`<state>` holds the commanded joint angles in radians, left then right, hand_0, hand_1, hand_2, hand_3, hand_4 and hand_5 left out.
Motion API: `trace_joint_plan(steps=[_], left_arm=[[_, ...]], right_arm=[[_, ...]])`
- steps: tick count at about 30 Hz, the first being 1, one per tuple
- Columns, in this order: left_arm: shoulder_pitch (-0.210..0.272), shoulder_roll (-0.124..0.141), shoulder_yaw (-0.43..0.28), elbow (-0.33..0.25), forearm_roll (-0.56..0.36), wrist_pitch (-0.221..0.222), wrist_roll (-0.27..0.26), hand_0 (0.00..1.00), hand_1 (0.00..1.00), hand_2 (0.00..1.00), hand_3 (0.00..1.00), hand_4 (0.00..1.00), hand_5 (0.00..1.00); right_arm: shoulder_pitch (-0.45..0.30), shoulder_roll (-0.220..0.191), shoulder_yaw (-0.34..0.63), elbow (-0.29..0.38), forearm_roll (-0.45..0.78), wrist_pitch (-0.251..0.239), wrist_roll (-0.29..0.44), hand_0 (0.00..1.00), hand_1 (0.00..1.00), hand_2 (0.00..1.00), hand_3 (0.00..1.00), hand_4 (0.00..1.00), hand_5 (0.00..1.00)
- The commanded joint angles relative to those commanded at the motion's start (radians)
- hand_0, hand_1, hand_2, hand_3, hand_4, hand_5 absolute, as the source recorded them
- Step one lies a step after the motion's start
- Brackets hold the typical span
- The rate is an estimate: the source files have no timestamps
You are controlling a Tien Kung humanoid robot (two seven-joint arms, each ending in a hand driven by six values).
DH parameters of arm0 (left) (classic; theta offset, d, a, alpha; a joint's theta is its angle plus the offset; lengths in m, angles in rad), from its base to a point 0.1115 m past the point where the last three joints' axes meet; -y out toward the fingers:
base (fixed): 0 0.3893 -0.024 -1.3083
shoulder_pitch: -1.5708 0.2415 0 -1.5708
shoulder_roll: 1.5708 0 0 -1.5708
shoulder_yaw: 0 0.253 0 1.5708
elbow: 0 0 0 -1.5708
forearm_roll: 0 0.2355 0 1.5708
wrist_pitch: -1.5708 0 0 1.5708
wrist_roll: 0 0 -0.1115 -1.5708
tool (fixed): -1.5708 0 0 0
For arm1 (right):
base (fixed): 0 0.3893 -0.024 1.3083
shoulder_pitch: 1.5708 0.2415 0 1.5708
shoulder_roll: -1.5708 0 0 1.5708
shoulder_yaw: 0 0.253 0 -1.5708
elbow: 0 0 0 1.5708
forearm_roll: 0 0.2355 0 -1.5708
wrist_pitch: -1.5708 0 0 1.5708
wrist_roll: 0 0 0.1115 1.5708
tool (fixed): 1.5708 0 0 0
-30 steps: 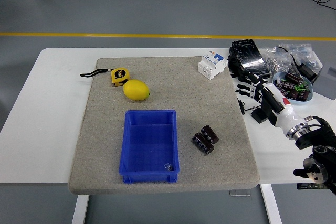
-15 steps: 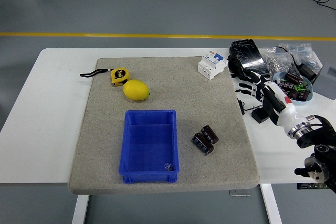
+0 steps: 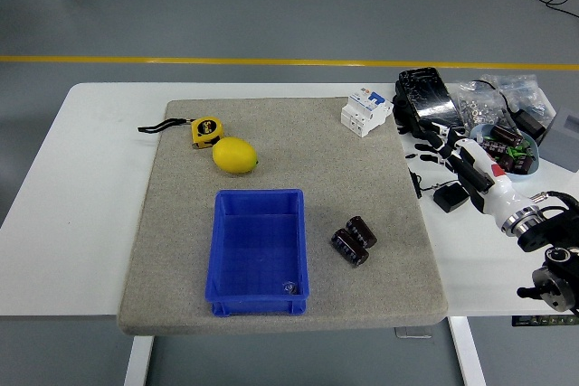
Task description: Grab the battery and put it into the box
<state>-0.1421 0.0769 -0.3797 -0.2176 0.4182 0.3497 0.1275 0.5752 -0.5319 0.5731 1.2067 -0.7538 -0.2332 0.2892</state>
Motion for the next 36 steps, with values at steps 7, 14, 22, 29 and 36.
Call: trace_joint_plan(steps=[7, 14, 22, 29, 36], left_arm=[[0.000, 0.002, 0.000, 0.000, 0.000, 0.000, -0.001, 0.602, 0.583, 0.643, 0.582, 0.637, 0.597], [0.004, 0.003, 0.004, 0.000, -0.013, 0.002, -0.004, 0.602, 0.583, 0.644, 0.583, 0.637, 0.598], [0.009, 0.007, -0.011, 0.000, 0.015, 0.000, 0.006, 0.602, 0.576, 0.642, 0.583, 0.638, 0.598], [0.005, 0.009, -0.009, -0.001, 0.016, -0.001, 0.006, 0.602, 0.574, 0.641, 0.584, 0.639, 0.599], [-0.002, 0.010, -0.008, -0.001, 0.015, 0.001, 0.005, 0.602, 0.574, 0.640, 0.584, 0.639, 0.599]], right_arm=[[0.067, -0.054, -0.081, 0.001, -0.224, -0.010, -0.041, 0.822, 0.829, 0.867, 0.901, 0.998, 0.691], [0.135, -0.093, -0.156, -0.026, -0.501, -0.007, -0.083, 0.823, 0.828, 0.866, 0.900, 0.998, 0.586], [0.235, -0.066, -0.242, -0.053, -0.832, 0.053, -0.098, 0.818, 0.817, 0.856, 0.890, 0.988, 0.336], [0.289, -0.019, -0.301, -0.069, -1.067, 0.071, -0.094, 0.808, 0.806, 0.847, 0.876, 0.962, 0.280], [0.322, 0.034, -0.330, -0.122, -1.085, 0.080, -0.108, 0.794, 0.791, 0.836, 0.866, 0.959, 0.288]])
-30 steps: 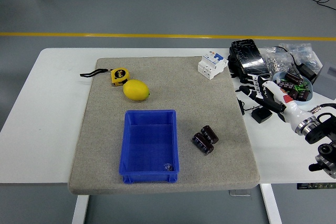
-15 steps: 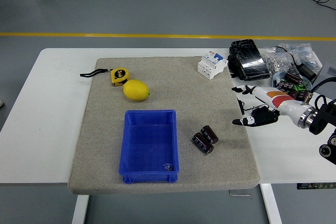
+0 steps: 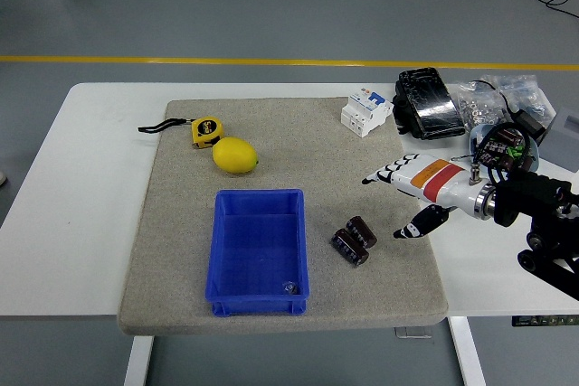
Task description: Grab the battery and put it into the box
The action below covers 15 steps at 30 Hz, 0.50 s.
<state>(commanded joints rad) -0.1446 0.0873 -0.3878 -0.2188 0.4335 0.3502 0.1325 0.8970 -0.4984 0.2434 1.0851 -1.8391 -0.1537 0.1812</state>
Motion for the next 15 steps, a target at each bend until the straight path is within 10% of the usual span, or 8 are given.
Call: trace_joint_plan(steps=[15], left_arm=[[0.003, 0.003, -0.013, 0.000, 0.021, -0.002, 0.007, 0.601, 0.562, 0.639, 0.585, 0.640, 0.600]], right_arm=[[0.005, 0.058, -0.032, 0.001, 0.017, 0.034, -0.017, 0.784, 0.776, 0.826, 0.864, 0.947, 0.257]])
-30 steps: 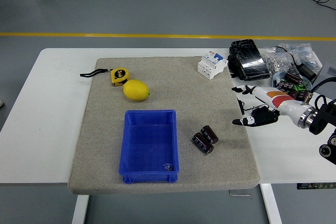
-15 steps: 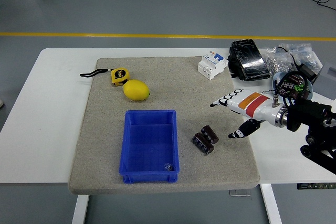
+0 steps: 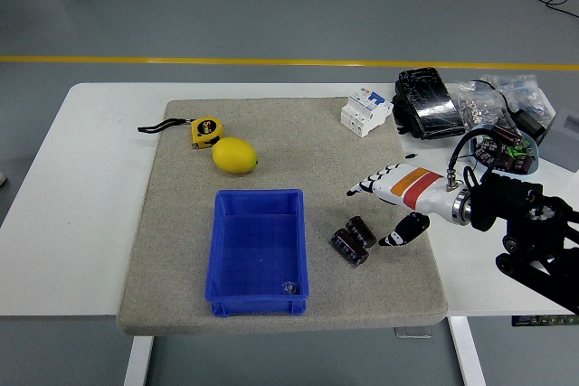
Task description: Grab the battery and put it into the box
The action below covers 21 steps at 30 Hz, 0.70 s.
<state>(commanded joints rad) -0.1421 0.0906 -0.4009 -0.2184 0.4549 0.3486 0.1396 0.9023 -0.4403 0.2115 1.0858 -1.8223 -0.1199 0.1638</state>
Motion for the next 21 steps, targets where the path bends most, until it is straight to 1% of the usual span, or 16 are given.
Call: trace_joint_plan(steps=[1, 6, 13, 21], left_arm=[[0.000, 0.000, -0.002, 0.000, 0.003, 0.000, 0.001, 0.602, 0.561, 0.639, 0.584, 0.640, 0.600], [-0.001, 0.000, -0.002, -0.001, 0.005, -0.001, 0.003, 0.602, 0.561, 0.639, 0.584, 0.640, 0.600], [-0.004, -0.002, -0.003, -0.001, 0.006, 0.000, 0.003, 0.602, 0.559, 0.640, 0.584, 0.640, 0.599], [-0.013, -0.006, -0.001, -0.002, 0.005, -0.001, 0.003, 0.602, 0.557, 0.639, 0.584, 0.640, 0.598]], right_arm=[[-0.001, 0.003, -0.001, -0.002, 0.002, -0.002, 0.001, 0.755, 0.747, 0.802, 0.843, 0.941, 0.258], [-0.006, 0.018, -0.009, -0.026, 0.011, -0.016, 0.009, 0.755, 0.747, 0.802, 0.843, 0.941, 0.258], [-0.013, 0.037, -0.026, -0.063, 0.022, -0.018, 0.010, 0.745, 0.736, 0.795, 0.839, 0.929, 0.259], [-0.013, 0.053, -0.042, -0.090, 0.032, -0.023, 0.014, 0.731, 0.735, 0.793, 0.835, 0.924, 0.260]])
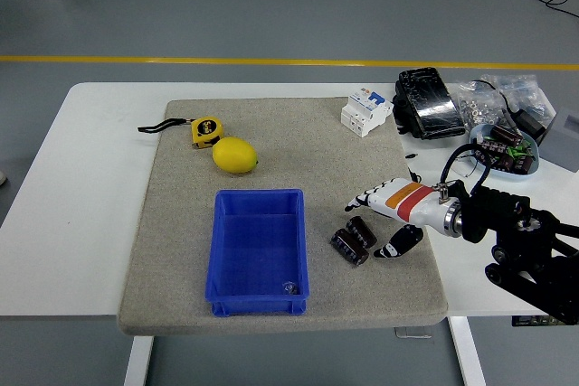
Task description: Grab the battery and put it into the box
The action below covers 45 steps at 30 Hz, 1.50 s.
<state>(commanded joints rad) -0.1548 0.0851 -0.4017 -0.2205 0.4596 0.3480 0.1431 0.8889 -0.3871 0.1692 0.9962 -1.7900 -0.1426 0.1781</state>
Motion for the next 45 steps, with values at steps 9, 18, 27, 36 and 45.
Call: trace_joint_plan(steps=[9, 18, 27, 36, 45], left_arm=[[-0.005, -0.002, 0.003, -0.001, -0.003, 0.000, -0.001, 0.603, 0.556, 0.640, 0.584, 0.641, 0.600], [-0.005, -0.004, -0.001, -0.001, 0.005, -0.001, 0.001, 0.602, 0.563, 0.645, 0.584, 0.641, 0.600], [0.001, -0.005, -0.010, -0.002, 0.018, -0.002, 0.005, 0.602, 0.562, 0.645, 0.583, 0.641, 0.600], [0.005, -0.003, -0.013, -0.002, 0.024, -0.003, 0.007, 0.602, 0.564, 0.645, 0.583, 0.641, 0.600], [0.010, -0.001, -0.016, -0.001, 0.030, -0.005, 0.009, 0.602, 0.564, 0.645, 0.583, 0.640, 0.600]], right_arm=[[-0.001, 0.006, -0.011, -0.017, -0.004, -0.024, 0.002, 0.632, 0.689, 0.773, 0.800, 0.895, 0.269], [-0.008, 0.014, -0.023, -0.020, -0.004, -0.042, 0.004, 0.551, 0.654, 0.741, 0.704, 0.839, 0.270], [-0.016, 0.021, -0.028, -0.027, 0.004, -0.047, 0.005, 0.499, 0.632, 0.721, 0.641, 0.822, 0.280], [-0.019, 0.019, -0.021, -0.021, 0.006, -0.050, 0.004, 0.441, 0.566, 0.678, 0.581, 0.774, 0.256], [-0.014, 0.015, -0.006, -0.011, 0.003, -0.046, 0.001, 0.447, 0.571, 0.661, 0.569, 0.758, 0.257]])
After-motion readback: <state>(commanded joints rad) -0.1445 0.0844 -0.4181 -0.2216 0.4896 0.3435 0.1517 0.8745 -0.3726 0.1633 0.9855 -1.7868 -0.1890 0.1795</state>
